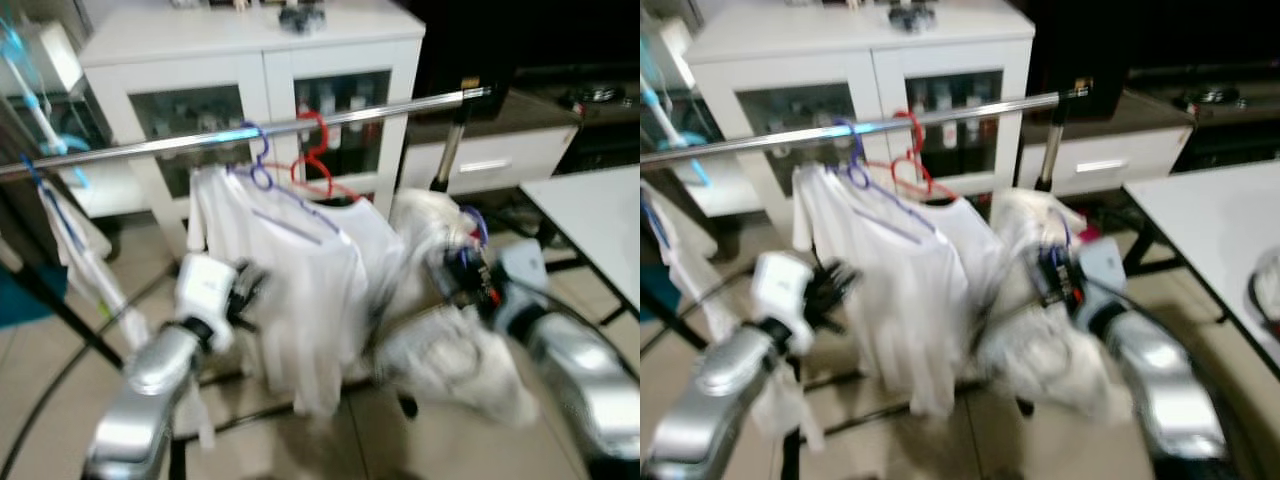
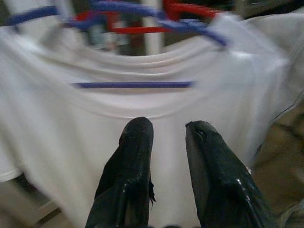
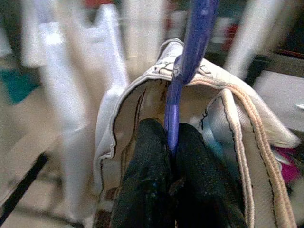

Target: Hang hanger

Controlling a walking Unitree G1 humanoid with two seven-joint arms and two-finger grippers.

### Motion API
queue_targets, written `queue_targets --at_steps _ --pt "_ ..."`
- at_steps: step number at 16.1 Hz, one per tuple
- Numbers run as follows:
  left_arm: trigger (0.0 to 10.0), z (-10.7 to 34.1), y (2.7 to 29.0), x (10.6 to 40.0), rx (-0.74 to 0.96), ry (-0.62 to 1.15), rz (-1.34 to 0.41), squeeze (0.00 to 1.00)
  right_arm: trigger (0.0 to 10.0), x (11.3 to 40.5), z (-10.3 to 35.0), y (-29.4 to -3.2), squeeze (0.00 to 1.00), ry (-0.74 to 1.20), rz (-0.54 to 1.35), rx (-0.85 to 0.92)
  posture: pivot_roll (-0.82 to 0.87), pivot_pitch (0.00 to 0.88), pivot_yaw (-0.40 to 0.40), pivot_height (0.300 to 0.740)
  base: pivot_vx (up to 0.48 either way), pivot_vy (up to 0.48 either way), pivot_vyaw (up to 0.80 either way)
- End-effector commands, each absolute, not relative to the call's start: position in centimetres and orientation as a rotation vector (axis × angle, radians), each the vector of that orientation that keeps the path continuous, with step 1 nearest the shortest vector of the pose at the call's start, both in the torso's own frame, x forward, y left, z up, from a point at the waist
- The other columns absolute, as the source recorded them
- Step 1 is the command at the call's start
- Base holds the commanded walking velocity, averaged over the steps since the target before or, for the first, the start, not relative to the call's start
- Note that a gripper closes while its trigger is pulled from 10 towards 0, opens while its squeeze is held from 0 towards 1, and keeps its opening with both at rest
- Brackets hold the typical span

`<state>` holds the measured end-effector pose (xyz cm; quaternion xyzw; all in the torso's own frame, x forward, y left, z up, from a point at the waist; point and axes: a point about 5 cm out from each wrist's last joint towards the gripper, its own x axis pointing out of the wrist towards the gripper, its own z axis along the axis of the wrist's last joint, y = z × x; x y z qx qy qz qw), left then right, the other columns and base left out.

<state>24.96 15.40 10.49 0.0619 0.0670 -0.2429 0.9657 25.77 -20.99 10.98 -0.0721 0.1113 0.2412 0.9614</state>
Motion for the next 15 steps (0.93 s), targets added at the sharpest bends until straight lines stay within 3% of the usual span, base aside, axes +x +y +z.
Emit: queue_targets --at_steps 1,7,9,12,15 --pt "10.0 10.5 16.3 24.6 0.161 0.141 -0.481 0.00 10.0 25.7 13.1 -19.3 0.00 0.107 0.628 -0.148 -0.04 0.000 -0.002 0.740 0.000 0.000 0.00" --pt "10.0 11.0 16.8 24.5 0.172 0.113 -0.488 0.00 10.0 22.9 13.4 -17.7 0.00 0.133 0.911 -0.086 -0.03 0.000 -0.009 0.740 0.000 0.000 0.00" --pt "10.0 11.1 16.9 24.5 0.169 0.104 -0.485 0.00 10.0 23.6 12.9 -17.9 0.00 0.147 0.836 -0.106 -0.03 0.000 -0.013 0.740 0.000 0.000 0.00" --pt "10.0 11.3 16.9 24.5 0.163 0.091 -0.482 0.00 10.0 26.1 11.6 -20.2 0.00 0.221 0.523 -0.204 -0.03 0.000 -0.013 0.740 0.000 0.000 0.00" --pt "10.0 11.4 16.8 24.4 0.160 0.085 -0.491 0.00 10.0 26.8 12.1 -21.1 0.00 0.234 0.421 -0.178 -0.03 0.000 -0.012 0.740 0.000 0.000 0.00"
